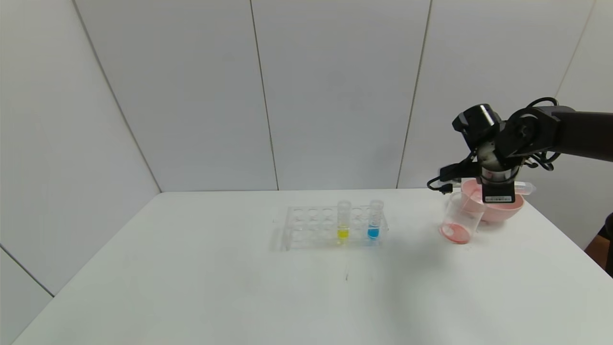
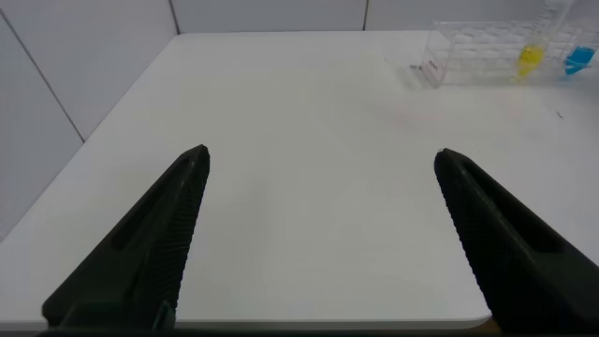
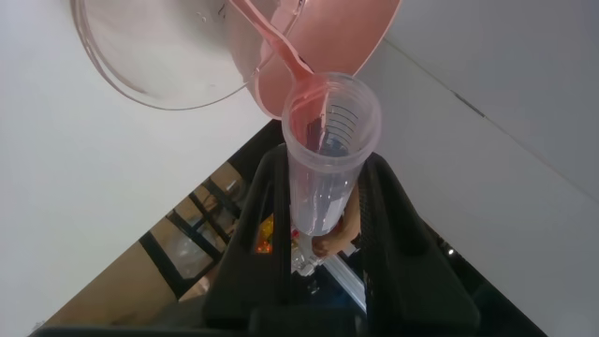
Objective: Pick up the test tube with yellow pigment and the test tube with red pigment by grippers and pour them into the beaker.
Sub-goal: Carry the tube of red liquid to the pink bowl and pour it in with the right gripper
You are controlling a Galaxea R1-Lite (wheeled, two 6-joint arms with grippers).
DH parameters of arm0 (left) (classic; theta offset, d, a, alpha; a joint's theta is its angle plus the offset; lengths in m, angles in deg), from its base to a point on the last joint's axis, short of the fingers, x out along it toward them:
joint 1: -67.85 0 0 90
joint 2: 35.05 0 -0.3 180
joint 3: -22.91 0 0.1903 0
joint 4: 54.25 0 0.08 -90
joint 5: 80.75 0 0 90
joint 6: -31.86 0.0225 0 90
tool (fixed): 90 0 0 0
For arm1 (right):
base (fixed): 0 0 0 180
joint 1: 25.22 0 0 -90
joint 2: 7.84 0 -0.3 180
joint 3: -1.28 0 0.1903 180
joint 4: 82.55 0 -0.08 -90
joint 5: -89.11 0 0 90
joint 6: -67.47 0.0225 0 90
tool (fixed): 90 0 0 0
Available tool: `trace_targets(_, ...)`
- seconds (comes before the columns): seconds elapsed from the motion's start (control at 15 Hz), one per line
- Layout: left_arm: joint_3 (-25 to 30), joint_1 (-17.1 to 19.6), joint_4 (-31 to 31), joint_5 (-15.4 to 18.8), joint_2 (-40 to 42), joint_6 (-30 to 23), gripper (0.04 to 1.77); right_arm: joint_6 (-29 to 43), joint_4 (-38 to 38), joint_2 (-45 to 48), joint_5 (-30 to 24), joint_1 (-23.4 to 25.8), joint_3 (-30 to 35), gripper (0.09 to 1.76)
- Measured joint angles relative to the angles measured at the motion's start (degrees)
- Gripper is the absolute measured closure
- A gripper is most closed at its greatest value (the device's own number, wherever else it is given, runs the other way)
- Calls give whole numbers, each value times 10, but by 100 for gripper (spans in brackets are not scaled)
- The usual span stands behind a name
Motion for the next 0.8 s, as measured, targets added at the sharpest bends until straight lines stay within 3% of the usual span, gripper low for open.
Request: trace_targets(0.8, 0, 0, 0, 0, 0, 0, 9, -27, -1, -1, 67, -17, 0, 136)
